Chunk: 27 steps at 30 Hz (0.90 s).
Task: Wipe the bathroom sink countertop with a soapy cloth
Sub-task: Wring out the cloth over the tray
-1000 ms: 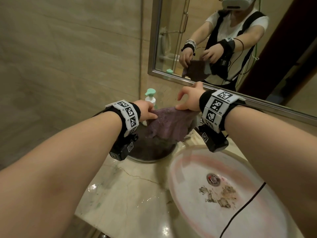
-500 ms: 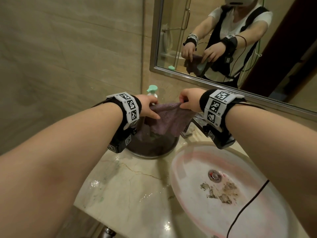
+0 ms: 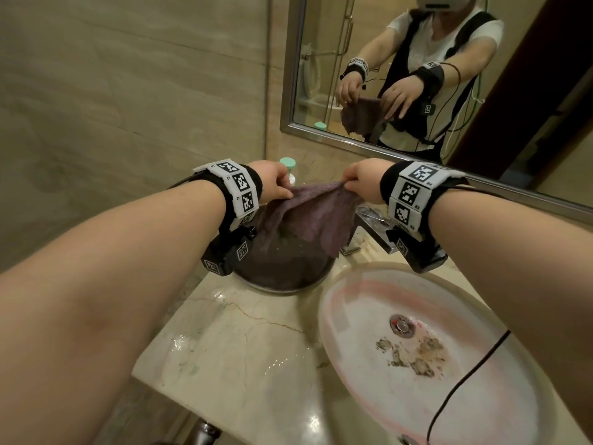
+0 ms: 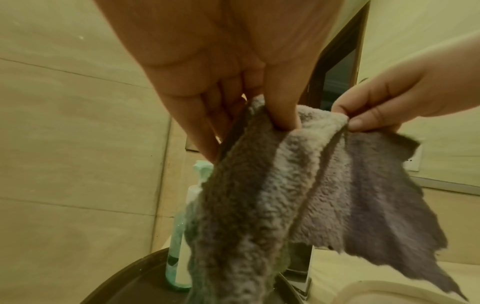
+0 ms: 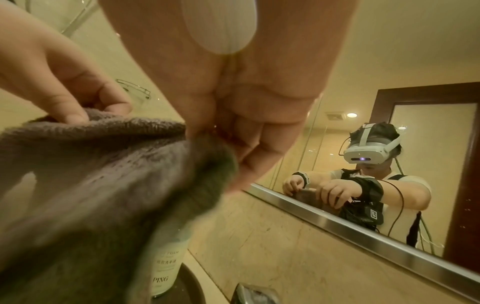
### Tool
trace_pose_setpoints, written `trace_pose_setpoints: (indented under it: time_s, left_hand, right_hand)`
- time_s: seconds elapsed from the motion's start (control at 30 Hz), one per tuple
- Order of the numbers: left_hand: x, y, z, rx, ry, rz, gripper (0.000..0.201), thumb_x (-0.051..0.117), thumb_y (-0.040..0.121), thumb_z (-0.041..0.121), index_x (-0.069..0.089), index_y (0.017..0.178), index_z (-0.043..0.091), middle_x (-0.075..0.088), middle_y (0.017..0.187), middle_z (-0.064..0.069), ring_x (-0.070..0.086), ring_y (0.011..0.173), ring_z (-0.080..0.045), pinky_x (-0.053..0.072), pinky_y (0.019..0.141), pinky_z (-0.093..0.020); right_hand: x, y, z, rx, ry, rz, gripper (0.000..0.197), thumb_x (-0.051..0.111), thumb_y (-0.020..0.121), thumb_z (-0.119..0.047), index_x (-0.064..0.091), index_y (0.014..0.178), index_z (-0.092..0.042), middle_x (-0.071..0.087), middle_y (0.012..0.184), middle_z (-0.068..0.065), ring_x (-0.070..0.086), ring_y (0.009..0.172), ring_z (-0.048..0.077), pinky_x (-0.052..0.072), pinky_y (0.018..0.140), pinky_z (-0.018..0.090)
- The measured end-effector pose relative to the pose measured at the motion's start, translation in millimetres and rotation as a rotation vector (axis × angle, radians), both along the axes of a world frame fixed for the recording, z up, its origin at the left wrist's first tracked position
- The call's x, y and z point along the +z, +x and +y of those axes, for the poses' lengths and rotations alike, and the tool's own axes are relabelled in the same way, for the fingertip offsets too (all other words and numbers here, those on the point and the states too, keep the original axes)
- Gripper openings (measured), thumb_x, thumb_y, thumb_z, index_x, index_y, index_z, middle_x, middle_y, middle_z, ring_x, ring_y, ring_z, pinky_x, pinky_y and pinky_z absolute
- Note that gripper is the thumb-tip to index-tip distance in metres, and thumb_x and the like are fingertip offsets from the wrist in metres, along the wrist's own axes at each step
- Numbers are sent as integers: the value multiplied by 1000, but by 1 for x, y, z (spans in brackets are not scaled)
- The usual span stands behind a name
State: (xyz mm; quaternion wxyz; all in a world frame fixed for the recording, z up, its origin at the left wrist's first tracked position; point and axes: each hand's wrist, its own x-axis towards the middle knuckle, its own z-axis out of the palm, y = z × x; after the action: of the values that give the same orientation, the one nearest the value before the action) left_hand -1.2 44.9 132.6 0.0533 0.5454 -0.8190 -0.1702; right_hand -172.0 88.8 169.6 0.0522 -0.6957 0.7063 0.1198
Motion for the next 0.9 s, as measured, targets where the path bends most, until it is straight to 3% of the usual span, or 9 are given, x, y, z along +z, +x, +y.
trace_pose_setpoints:
  time_s: [0.1,0.17,0.3,0.4,0.5,0.6,0.77,0.83,0.9]
  left_hand:
    - [4,2,-3,-20,-30,43,27,61,88,29,59,109,13,54,96,0,47,87,-14,35,58,-20]
    - [5,3,-3,-16,-62,91,21,60,89,26,58,106,16,54,96,0,46,86,-13,33,55,-19]
    - [11,8,-3,2,-87,119,28,55,92,23,58,118,13,62,119,-5,53,95,-18,34,74,-19]
    - [15,14,-4,8,-83,64,29,56,92,21,58,120,13,62,124,-6,57,113,-23,36,80,-20]
    - [18,20,-5,-7,-58,3,31,56,92,18,58,123,14,62,125,-6,56,116,-23,40,84,-22]
    - [20,23,-5,-29,-24,-41,32,55,93,21,59,124,15,63,123,-5,57,114,-22,35,80,-20]
    - [20,21,-8,-48,-56,-130,35,48,95,35,58,113,7,63,112,-15,51,88,-24,36,75,-27]
    - [19,19,-10,-34,-66,-118,39,38,98,37,56,115,7,62,114,-16,53,92,-27,39,78,-32]
    - [19,16,-11,-30,-69,-96,40,31,101,33,53,121,5,59,119,-17,55,107,-32,41,88,-34]
  right_hand:
    - [-5,-1,-4,-32,-23,-54,37,36,99,-14,48,134,-9,53,132,16,51,121,32,40,97,32]
    - [-8,-2,-5,-63,-76,-118,37,36,99,-15,46,134,-11,53,131,16,52,119,32,41,95,32]
    - [-9,-1,-2,-54,-102,-176,45,33,99,-39,49,131,-12,56,128,12,52,119,29,40,96,33]
    - [-3,-3,3,21,-29,-101,60,47,85,-60,51,127,-17,58,117,5,55,110,25,44,89,34]
    - [1,-4,3,62,-24,-57,45,52,88,-49,60,117,-16,62,109,6,56,97,22,45,84,33]
    - [6,-3,3,74,-33,-35,36,48,93,-38,63,115,-14,65,113,9,58,104,26,45,87,34]
    - [8,-6,-2,89,-51,-15,39,46,94,-17,50,133,-21,60,126,6,55,114,26,44,95,33]
    - [6,-6,-3,73,-50,1,45,45,94,-10,44,136,-24,57,128,6,55,115,27,44,94,34]
    - [3,-4,-4,72,-40,20,45,45,92,-5,46,134,-21,56,128,8,55,115,28,44,92,34]
